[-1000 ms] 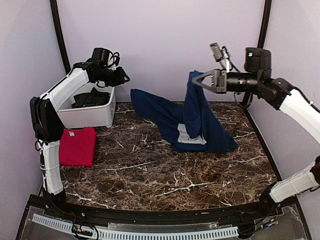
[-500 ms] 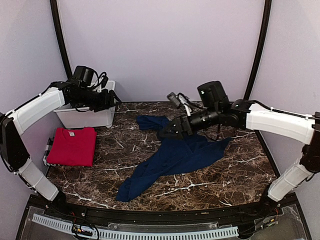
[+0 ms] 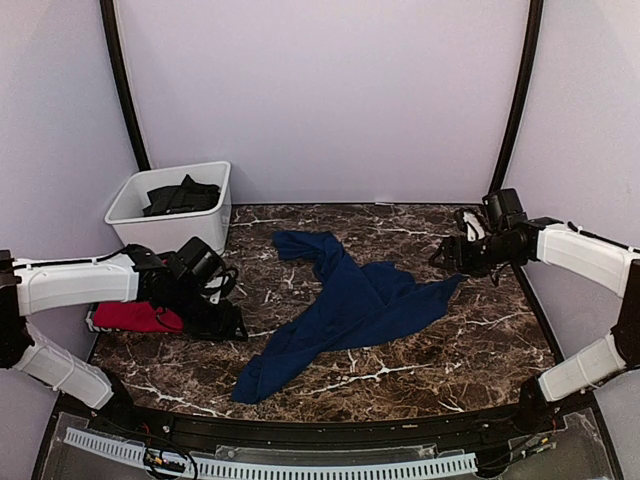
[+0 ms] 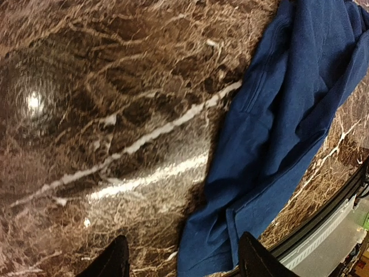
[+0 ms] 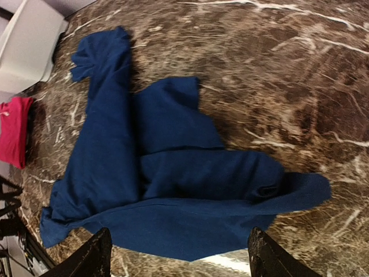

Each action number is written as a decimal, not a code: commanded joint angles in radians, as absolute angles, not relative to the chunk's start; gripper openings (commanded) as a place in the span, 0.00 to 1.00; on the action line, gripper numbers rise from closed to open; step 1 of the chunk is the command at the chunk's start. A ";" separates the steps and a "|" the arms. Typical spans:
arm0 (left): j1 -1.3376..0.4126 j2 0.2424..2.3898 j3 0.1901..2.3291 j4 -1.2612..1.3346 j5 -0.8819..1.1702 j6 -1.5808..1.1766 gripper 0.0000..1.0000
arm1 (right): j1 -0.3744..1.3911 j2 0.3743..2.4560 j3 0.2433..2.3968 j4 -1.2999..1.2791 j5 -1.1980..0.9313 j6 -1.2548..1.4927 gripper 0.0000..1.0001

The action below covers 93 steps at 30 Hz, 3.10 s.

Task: Fold and stack the mixed laundry pile
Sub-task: Adjust the crumpled T-shirt at the center of the board, then pick up the crumpled T-shirt from the center of the board, then flatten out the crumpled T-shirt at the center of the board.

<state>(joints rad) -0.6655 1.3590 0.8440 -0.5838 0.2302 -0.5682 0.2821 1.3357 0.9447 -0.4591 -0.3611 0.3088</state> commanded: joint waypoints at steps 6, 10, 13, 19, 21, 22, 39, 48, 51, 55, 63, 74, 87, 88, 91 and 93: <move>-0.737 1.383 0.736 -0.571 0.184 -0.755 0.63 | 0.138 1.412 0.918 -0.388 -0.253 0.340 0.83; -0.767 1.458 0.736 -0.544 0.171 -0.775 0.64 | 0.080 1.490 0.929 -0.355 -0.276 0.327 0.81; -0.789 1.499 0.737 -0.523 0.171 -0.781 0.63 | 0.075 1.561 0.943 -0.347 -0.305 0.309 0.78; -0.846 1.612 0.792 -0.488 0.179 -0.753 0.51 | 0.075 1.629 0.907 -0.284 -0.369 0.308 0.62; -0.848 1.627 0.805 -0.465 0.186 -0.746 0.34 | 0.074 1.626 0.890 -0.272 -0.392 0.305 0.50; -0.848 1.629 0.817 -0.456 0.185 -0.741 0.29 | 0.074 1.623 0.882 -0.268 -0.407 0.302 0.43; -0.548 1.634 1.089 -0.528 0.083 -0.558 0.00 | 0.074 1.374 0.845 -0.274 -0.617 0.337 0.00; -0.548 1.417 0.829 -0.590 0.082 -0.659 0.46 | 0.077 1.128 0.734 -0.386 -0.618 0.342 0.00; -0.548 1.367 0.789 -0.624 0.046 -0.698 0.51 | 0.078 1.092 0.699 -0.395 -0.618 0.359 0.00; -0.548 1.327 0.742 -0.630 0.092 -0.732 0.51 | 0.077 1.041 0.681 -0.414 -0.594 0.391 0.00; -0.639 1.429 0.723 -0.601 0.092 -0.720 0.50 | 0.078 1.007 0.660 -0.428 -0.576 0.413 0.00; -0.737 1.579 0.767 -0.567 0.060 -0.746 0.13 | 0.078 0.974 0.680 -0.447 -0.572 0.420 0.00; -0.736 1.226 1.231 -0.803 -0.129 -0.582 0.00 | 0.077 0.835 1.042 -0.599 -0.492 0.394 0.00; -0.736 1.210 1.296 -0.810 -0.134 -0.567 0.00 | 0.077 0.830 1.090 -0.610 -0.483 0.393 0.00; -0.735 1.192 1.436 -0.848 -0.167 -0.501 0.00 | 0.076 0.839 1.265 -0.650 -0.462 0.372 0.00; -0.736 1.182 1.535 -0.865 -0.168 -0.473 0.00 | 0.075 0.841 1.373 -0.669 -0.444 0.361 0.00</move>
